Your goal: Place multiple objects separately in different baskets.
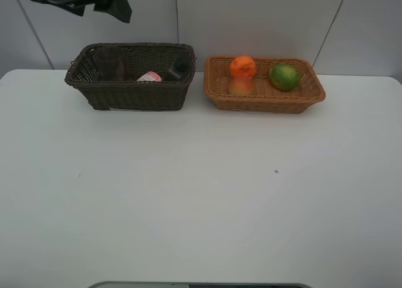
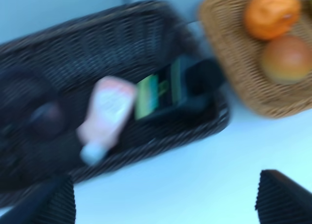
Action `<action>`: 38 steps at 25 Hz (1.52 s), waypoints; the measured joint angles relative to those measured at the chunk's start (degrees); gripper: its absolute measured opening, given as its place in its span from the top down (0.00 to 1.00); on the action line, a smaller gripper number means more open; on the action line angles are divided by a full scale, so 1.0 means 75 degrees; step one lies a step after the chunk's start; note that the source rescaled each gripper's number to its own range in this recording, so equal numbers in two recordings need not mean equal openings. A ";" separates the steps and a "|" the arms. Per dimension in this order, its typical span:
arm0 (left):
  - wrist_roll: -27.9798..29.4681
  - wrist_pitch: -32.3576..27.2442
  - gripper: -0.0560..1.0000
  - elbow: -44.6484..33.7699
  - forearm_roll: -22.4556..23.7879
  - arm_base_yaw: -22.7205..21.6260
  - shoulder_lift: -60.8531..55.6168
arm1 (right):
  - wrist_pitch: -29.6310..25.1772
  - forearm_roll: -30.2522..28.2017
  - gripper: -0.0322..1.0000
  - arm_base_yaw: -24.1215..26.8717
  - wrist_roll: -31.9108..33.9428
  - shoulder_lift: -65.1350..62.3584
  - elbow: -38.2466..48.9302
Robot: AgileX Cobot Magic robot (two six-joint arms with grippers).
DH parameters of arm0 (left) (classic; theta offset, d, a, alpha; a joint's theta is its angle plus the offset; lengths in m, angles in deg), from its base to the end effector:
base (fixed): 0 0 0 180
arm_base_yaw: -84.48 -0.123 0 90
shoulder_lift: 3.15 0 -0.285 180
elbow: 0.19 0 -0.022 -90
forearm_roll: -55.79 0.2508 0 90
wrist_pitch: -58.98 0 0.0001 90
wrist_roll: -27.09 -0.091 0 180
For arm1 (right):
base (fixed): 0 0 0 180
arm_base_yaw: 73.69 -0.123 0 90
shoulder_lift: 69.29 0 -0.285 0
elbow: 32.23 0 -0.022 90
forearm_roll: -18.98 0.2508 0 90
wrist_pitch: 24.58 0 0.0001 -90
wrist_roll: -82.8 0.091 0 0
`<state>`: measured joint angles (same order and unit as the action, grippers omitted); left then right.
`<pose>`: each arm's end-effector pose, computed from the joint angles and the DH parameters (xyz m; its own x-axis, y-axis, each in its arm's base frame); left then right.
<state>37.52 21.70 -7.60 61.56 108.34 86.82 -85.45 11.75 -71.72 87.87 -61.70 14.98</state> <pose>0.2913 -0.1228 0.3338 -0.6749 0.1876 -0.7137 0.2970 0.9544 -0.0300 -0.0090 -0.0097 0.2842 -0.4261 0.0413 -0.9037 0.1448 0.9892 -0.0231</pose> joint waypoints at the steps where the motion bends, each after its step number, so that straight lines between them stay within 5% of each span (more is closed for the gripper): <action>1: 0.0008 -0.0021 0.04 -0.0362 -0.0049 -0.0231 -0.0439 | 0.0000 0.0000 0.22 0.0000 0.0000 0.0000 0.0000; 9: -0.0005 -0.0950 0.04 -0.2564 -0.0253 -0.2090 -0.3625 | 0.0000 0.0000 0.22 0.0000 0.0000 0.0000 0.0000; 13: -0.0110 -0.1715 0.04 -0.3235 -0.0275 -0.2546 -0.5415 | 0.0000 0.0000 0.22 0.0000 0.0000 0.0000 0.0000; 24: -0.0644 -0.4211 0.04 -0.4015 -0.0839 -0.2596 -0.9071 | 0.0000 0.0000 0.22 0.0000 0.0000 0.0000 0.0000; 38: -0.0849 -0.4382 0.04 -0.4704 -0.0770 -0.2596 -1.0994 | 0.0000 0.0000 0.22 0.0000 0.0000 0.0000 0.0000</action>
<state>31.15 -11.16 -42.88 55.79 88.87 4.36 -85.45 11.75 -71.72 87.87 -61.70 14.98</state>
